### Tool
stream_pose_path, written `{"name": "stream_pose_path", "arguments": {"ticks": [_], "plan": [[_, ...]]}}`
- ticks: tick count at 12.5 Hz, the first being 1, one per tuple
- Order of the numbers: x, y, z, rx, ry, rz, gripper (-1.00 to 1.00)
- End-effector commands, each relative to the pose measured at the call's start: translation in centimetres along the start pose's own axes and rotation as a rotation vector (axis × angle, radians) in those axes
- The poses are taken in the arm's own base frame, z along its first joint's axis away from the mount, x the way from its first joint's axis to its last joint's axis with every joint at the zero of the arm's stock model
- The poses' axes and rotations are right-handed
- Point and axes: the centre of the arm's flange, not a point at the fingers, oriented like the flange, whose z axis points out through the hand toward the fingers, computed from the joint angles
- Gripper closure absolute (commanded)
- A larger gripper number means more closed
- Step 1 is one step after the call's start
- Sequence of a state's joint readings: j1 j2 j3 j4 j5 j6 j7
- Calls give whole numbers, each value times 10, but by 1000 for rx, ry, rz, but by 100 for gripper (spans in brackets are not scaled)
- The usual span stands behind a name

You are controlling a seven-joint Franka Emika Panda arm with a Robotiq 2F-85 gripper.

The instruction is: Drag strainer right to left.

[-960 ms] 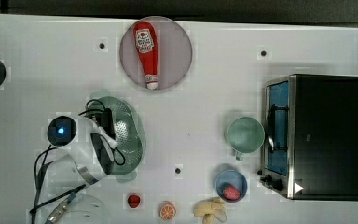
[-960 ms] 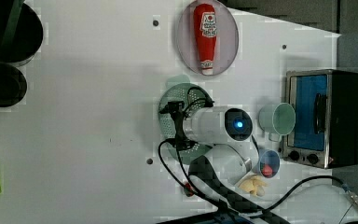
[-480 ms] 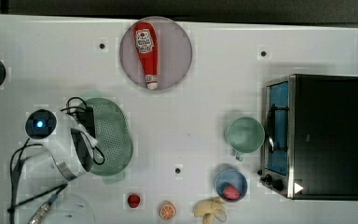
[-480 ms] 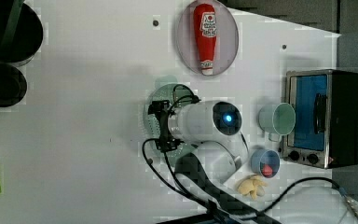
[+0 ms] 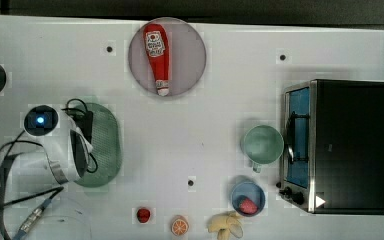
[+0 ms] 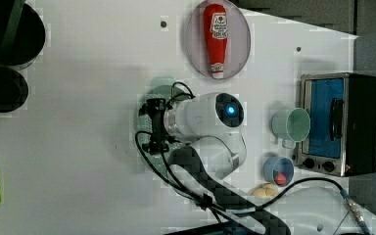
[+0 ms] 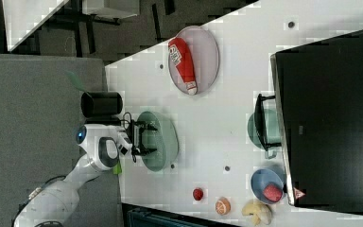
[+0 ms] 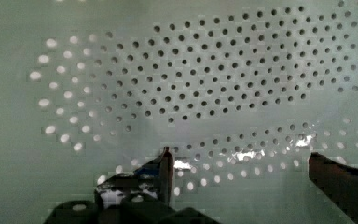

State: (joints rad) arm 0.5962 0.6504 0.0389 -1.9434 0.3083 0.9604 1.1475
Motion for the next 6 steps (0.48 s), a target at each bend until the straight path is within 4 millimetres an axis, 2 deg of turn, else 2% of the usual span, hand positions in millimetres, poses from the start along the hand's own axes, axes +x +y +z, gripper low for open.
{"name": "stream_pose_path", "arguments": {"ticks": [1,6], "plan": [[-59,17,-13,34,-37,-25,-100],[-82,24,-12,56,-56,15,-100]]}}
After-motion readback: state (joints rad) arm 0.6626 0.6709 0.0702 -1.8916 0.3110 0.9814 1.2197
